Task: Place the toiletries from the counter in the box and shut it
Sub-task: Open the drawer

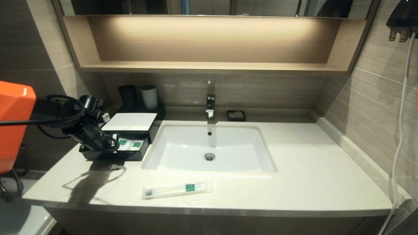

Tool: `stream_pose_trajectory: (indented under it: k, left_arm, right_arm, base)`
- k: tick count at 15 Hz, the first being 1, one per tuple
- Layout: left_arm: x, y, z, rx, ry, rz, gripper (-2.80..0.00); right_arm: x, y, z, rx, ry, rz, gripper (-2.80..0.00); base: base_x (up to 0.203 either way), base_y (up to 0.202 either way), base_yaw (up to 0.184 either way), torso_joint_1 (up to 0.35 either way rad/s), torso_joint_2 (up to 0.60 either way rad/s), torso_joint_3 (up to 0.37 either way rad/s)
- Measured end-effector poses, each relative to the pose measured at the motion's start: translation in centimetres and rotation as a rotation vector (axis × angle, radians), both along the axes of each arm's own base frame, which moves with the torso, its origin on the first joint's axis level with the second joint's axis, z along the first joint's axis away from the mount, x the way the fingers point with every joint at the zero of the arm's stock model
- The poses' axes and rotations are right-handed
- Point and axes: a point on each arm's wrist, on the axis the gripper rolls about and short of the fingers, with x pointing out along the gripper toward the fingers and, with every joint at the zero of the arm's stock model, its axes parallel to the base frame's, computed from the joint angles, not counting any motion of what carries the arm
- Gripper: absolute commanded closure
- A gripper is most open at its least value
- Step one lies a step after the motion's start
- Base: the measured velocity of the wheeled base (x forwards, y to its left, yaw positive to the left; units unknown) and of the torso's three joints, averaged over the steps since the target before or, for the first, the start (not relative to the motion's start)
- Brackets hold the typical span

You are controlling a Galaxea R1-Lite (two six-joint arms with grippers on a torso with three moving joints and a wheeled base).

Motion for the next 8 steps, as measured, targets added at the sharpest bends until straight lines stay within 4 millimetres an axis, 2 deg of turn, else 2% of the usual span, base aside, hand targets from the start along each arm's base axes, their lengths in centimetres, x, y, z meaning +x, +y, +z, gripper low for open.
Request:
stream_pose_trajectory:
  k: [8]
  left_arm:
    - [-0.95,0.39,-0.14,-0.002,0.024,0.009,0.0]
  right_arm:
    - [0.0,0.0,0.0,0.0,0.0,0.0,0.0]
  base:
    - [0.0,0.0,0.0,0.0,0.0,0.0]
